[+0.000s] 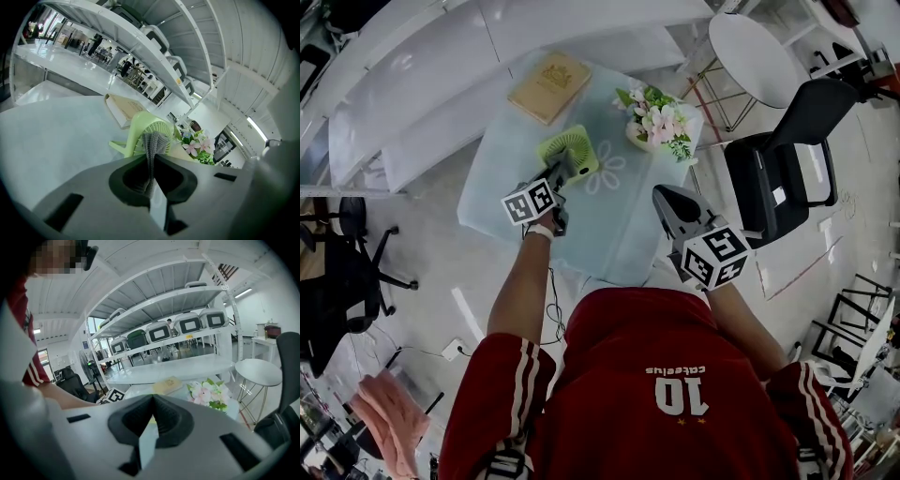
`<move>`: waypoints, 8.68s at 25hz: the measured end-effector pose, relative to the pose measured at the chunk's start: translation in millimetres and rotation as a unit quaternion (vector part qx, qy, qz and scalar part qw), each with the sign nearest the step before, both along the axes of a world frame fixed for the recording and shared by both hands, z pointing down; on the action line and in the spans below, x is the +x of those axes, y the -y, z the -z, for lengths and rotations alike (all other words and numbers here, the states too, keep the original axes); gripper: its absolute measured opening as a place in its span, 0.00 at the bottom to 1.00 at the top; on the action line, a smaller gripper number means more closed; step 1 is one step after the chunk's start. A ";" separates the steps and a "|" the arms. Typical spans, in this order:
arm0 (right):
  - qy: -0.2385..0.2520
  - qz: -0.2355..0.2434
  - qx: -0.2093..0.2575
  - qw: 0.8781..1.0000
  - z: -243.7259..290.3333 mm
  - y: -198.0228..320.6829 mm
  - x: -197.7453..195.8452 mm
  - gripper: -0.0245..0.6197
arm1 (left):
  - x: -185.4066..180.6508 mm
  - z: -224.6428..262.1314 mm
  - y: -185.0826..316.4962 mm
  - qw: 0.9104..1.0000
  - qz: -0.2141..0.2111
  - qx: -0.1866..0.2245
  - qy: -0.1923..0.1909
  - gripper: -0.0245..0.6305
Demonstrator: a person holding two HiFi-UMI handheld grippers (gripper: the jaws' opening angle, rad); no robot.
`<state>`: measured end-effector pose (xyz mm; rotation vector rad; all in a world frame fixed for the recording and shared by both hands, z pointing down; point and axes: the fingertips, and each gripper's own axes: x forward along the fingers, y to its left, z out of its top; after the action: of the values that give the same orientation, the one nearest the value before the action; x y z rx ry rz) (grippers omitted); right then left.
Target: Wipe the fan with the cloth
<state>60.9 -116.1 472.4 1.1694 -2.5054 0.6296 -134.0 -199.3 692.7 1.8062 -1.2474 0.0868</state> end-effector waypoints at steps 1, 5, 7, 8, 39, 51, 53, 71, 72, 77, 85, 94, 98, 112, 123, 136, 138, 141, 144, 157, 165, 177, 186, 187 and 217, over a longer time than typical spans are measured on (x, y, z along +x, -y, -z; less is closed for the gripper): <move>0.000 0.001 0.000 1.000 -0.2 -0.5 -0.6 0.04 | -1.3 0.4 -0.3 1.000 0.001 0.001 0.000 0.08; 0.000 0.006 -0.001 1.000 -1.9 -3.9 -3.5 0.04 | -7.6 0.8 -3.0 1.000 0.006 0.003 0.003 0.08; 0.001 0.009 -0.001 1.000 -2.3 -4.9 -5.3 0.04 | -11.6 0.5 -5.1 1.000 0.009 0.002 0.006 0.08; 0.001 0.010 -0.001 1.000 -2.6 -5.5 -6.0 0.04 | -13.3 0.0 -6.7 1.000 0.010 0.001 0.006 0.08; 0.003 0.038 -0.001 0.999 -4.7 -24.7 -36.0 0.04 | -52.3 9.4 -28.8 0.999 0.047 0.010 0.006 0.08; 0.016 0.047 0.006 0.999 -1.2 -36.5 -51.2 0.04 | -67.3 15.6 -52.0 0.998 0.057 0.011 0.012 0.08; 0.016 0.048 0.006 0.999 -0.7 -40.4 -51.3 0.04 | -68.2 17.4 -54.9 0.998 0.057 0.013 0.013 0.08; 0.020 0.004 0.012 1.000 3.2 -60.8 -21.4 0.04 | -25.1 20.9 -56.9 1.000 0.011 0.019 0.011 0.08; 0.020 0.001 0.012 1.000 3.2 -61.8 -18.4 0.04 | -21.1 20.7 -56.5 1.000 0.008 0.019 0.010 0.08; 0.022 -0.013 0.015 1.000 7.9 -63.3 -4.8 0.04 | -0.8 21.8 -53.6 1.000 -0.011 0.019 0.014 0.08; 0.024 -0.027 0.014 0.999 6.9 -62.8 13.3 0.04 | 28.4 18.8 -52.0 1.000 -0.026 0.015 0.006 0.08; 0.019 -0.028 0.011 0.999 6.5 -52.0 27.4 0.04 | 51.2 14.2 -41.4 0.999 -0.033 0.011 0.000 0.08; 0.017 -0.025 0.009 0.999 4.3 -47.0 29.6 0.04 | 59.8 10.2 -37.6 0.999 -0.036 0.008 -0.002 0.08; -0.001 -0.036 -0.004 0.999 -4.8 -24.9 51.5 0.04 | 78.5 -10.4 -15.6 0.999 -0.044 -0.013 -0.006 0.08; -0.009 -0.051 -0.017 0.999 -15.0 -18.1 68.9 0.04 | 85.4 -28.9 -3.2 0.999 -0.042 -0.028 -0.007 0.08; -0.015 -0.057 -0.015 0.998 -17.5 -22.4 74.1 0.04 | 80.9 -34.4 -2.8 0.999 -0.028 -0.033 -0.017 0.08; -0.014 -0.056 -0.013 0.998 -17.3 -22.4 72.3 0.04 | 78.5 -33.7 -2.9 0.999 -0.024 -0.033 -0.020 0.08; -0.013 -0.052 -0.015 0.998 -19.6 -21.5 67.6 0.04 | 71.9 -32.9 -2.8 0.999 -0.017 -0.032 -0.020 0.08; -0.015 -0.047 -0.016 0.999 -20.3 -24.7 64.9 0.04 | 68.0 -33.3 -4.8 0.999 -0.013 -0.031 -0.022 0.08; -0.023 -0.033 -0.011 0.999 -17.8 -28.2 51.9 0.04 | 49.6 -33.2 -5.3 0.999 -0.008 -0.025 -0.020 0.08; -0.018 -0.026 -0.006 0.999 -14.3 -30.8 40.8 0.04 | 29.0 -34.3 -18.7 0.999 0.010 -0.032 -0.019 0.08; -0.013 -0.015 -0.011 1.000 -13.0 -31.0 28.7 0.04 | 11.7 -35.2 -28.4 0.998 0.033 -0.038 -0.022 0.08; -0.003 0.000 -0.016 1.000 -15.8 -34.4 17.2 0.04 | -4.9 -33.3 -36.7 0.998 0.046 -0.038 -0.013 0.08; -0.001 0.001 -0.017 1.000 -16.4 -35.9 17.0 0.04 | -6.1 -33.2 -38.3 0.998 0.048 -0.038 -0.012 0.08; 0.009 0.016 -0.016 1.000 -9.0 -34.6 0.2 0.04 | -47.8 -33.2 -59.3 0.996 0.081 -0.046 0.009 0.08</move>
<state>61.1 -81.4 481.4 1.1140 -2.5140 0.6724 -181.8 -140.0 725.9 1.6222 -1.3757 0.0671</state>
